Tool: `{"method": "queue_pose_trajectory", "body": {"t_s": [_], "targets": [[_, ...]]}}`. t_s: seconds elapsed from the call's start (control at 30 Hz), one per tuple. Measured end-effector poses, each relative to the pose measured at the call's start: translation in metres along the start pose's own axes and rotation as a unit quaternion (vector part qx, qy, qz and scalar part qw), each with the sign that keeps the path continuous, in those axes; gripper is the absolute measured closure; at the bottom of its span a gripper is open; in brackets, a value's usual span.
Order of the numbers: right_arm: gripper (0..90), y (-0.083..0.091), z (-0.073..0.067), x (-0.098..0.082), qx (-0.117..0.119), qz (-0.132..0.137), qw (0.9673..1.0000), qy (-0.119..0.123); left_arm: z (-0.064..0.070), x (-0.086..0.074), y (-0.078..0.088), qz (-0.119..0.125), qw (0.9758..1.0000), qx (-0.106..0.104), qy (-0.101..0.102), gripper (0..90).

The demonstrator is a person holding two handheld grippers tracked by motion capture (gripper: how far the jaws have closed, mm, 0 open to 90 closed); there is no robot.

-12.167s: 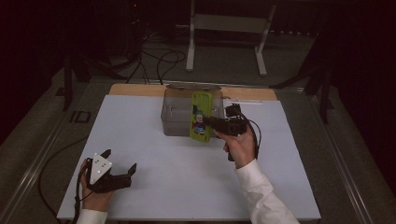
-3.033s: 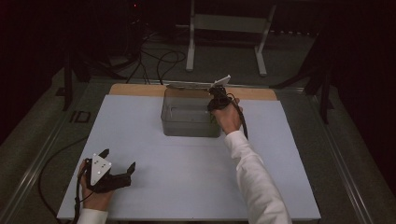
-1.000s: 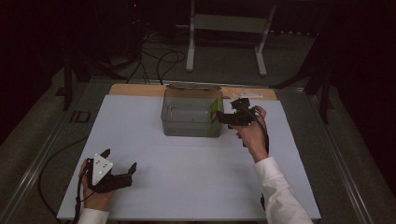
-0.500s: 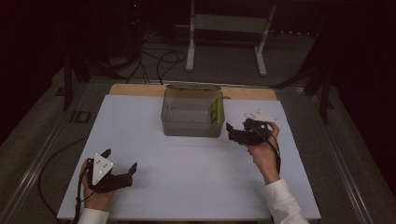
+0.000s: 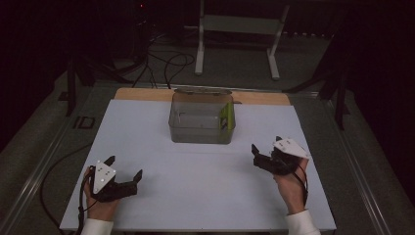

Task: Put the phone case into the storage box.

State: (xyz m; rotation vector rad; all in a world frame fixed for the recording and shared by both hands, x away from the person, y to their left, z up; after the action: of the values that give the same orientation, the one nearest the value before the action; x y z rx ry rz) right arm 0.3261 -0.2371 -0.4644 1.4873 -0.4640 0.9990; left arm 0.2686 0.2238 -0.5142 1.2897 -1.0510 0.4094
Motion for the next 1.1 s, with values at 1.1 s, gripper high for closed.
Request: {"method": "queue_pose_trajectory", "body": {"t_s": [1.1], "targets": [[10.1,0.023,0.002,-0.064,0.047,0.082,0.9955,0.01,0.001,0.003,0.012,0.032,0.9994,-0.006,0.01,0.0]]}}
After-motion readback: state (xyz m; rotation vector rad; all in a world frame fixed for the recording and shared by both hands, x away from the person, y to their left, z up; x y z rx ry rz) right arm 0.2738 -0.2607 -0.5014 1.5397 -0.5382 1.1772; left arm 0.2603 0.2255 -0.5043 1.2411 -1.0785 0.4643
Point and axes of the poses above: each handheld gripper's, and its own axes: y roughly backward along the jaws, x roughly out of its top, z roughly to its right, the point moved 4 cm from there along -y, roughly forward along the jaws, and after that the axes turned 14 degrees about -z, right-handed, at the moved point
